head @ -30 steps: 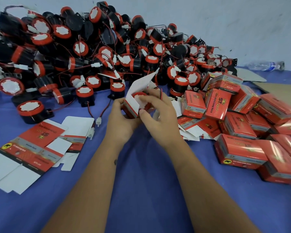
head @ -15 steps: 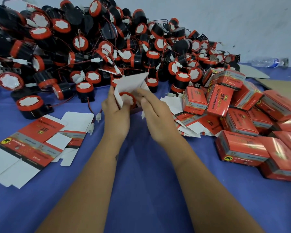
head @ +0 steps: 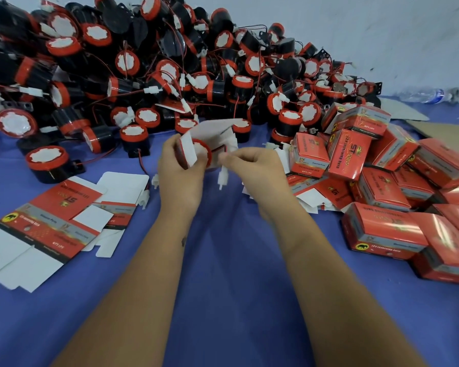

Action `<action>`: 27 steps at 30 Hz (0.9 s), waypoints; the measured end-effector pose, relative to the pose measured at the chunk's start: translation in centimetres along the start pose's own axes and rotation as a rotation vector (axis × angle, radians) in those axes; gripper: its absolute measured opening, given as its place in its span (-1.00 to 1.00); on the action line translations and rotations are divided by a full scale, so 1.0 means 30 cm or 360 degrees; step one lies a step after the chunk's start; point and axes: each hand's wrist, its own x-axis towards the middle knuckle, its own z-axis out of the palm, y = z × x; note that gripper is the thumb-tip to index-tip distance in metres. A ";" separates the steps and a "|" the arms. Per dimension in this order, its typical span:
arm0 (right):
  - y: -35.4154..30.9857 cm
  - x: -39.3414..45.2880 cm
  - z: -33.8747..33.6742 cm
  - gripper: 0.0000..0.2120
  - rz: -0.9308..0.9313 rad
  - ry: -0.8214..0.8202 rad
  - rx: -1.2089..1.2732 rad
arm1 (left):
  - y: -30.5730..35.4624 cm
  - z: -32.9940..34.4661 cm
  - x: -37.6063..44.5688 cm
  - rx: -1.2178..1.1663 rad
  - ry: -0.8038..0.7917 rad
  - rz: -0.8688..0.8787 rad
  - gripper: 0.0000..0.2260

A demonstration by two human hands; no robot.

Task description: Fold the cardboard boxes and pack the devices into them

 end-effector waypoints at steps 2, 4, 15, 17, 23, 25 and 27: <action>-0.007 0.001 -0.009 -0.81 0.0022 -0.0012 0.0283 | 0.008 0.003 -0.008 0.0032 -0.0108 0.0021 -0.63; -0.008 0.004 -0.013 -0.82 0.0010 0.0049 0.0361 | 0.015 0.006 -0.012 0.0081 -0.0178 0.0054 -0.58; 0.074 0.025 0.023 -0.92 -0.0487 0.0687 -0.0830 | 0.021 0.013 -0.032 -0.0057 -0.0178 -0.0034 -0.72; 0.083 0.024 0.030 -0.92 -0.0510 0.0684 -0.0915 | 0.020 0.012 -0.032 -0.0066 -0.0152 -0.0051 -0.76; 0.096 0.030 0.017 -0.61 -0.0438 0.0581 -0.0718 | 0.004 0.012 -0.030 0.0152 -0.0182 -0.0044 -0.72; 0.093 0.030 0.013 -0.65 -0.0381 0.0482 -0.0672 | 0.002 0.011 -0.029 0.0281 -0.0185 0.0019 -0.65; 0.090 0.028 0.010 -0.74 -0.0365 0.0424 -0.0685 | 0.000 0.011 -0.021 0.0483 -0.0182 0.0085 -0.59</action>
